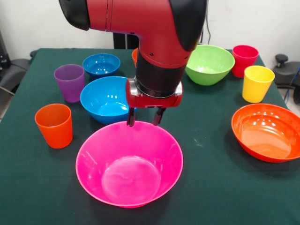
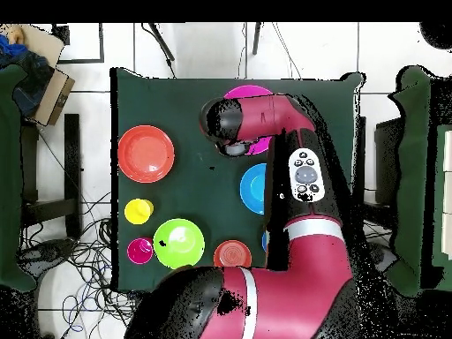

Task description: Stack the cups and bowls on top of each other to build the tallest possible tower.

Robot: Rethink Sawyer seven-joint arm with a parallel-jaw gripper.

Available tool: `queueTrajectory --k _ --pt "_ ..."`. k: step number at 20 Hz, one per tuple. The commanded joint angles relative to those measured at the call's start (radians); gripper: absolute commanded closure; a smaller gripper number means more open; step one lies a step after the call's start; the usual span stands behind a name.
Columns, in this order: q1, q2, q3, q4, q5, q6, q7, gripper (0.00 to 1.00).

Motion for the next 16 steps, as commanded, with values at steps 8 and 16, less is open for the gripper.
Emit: queueTrajectory --k 8,16 --pt "-0.003 0.066 0.029 0.048 -0.007 -0.093 0.01 0.0" --pt "-0.001 0.064 0.026 0.049 -0.009 -0.097 0.011 0.0"
